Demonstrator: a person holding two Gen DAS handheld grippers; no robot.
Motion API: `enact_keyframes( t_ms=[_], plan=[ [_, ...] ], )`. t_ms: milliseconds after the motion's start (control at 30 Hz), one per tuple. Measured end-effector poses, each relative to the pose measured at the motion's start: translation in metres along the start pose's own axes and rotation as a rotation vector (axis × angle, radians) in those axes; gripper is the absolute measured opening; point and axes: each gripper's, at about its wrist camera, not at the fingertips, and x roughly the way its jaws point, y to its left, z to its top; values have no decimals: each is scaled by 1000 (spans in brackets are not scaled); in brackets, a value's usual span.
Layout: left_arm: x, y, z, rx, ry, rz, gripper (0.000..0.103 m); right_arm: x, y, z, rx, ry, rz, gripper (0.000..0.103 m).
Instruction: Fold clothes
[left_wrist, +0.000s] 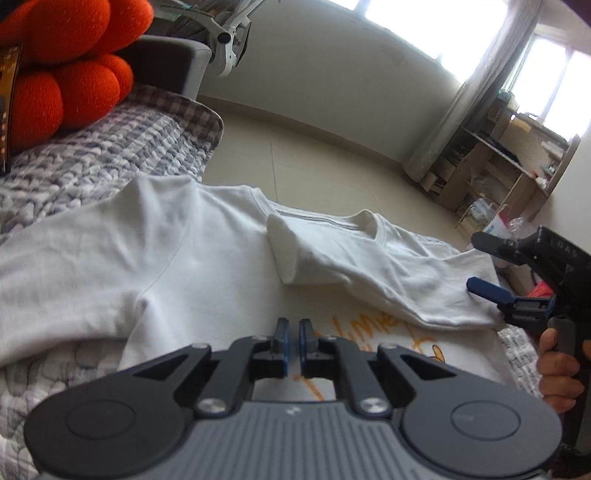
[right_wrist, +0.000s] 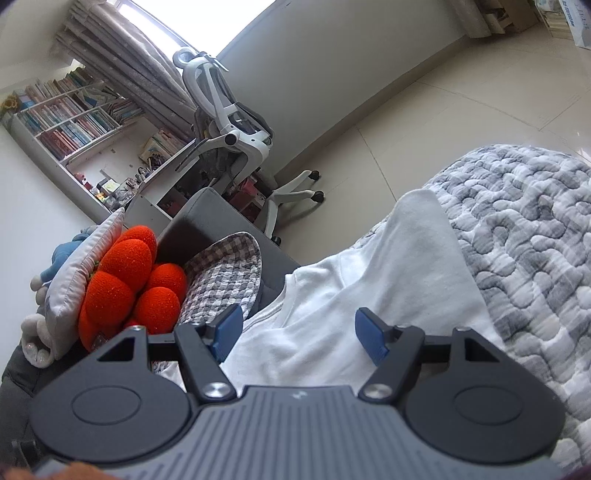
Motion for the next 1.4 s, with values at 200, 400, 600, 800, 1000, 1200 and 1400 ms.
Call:
enact_keyframes(
  t_ms=[200, 400, 600, 800, 1000, 1200, 1400],
  plan=[
    [-1, 22, 13, -164, 26, -139, 50, 3, 3, -2, -17, 8, -5, 72],
    [16, 21, 24, -232, 38, -174, 57, 3, 2, -2, -16, 12, -2, 72],
    [36, 31, 22, -406, 90, -302, 64, 3, 3, -1, -12, 14, 1, 72],
    [50, 29, 22, -524, 72, -301, 64, 4, 3, -2, -13, 14, -2, 72],
    [60, 12, 28, -501, 36, -202, 39, 4, 4, -2, -18, 13, -3, 72],
    [54, -16, 43, -296, -102, -21, 7, -1, 4, 1, -39, -29, -25, 72],
    [13, -24, 65, -168, -271, 30, 7, -9, 4, 7, -82, -104, -75, 72]
  ],
)
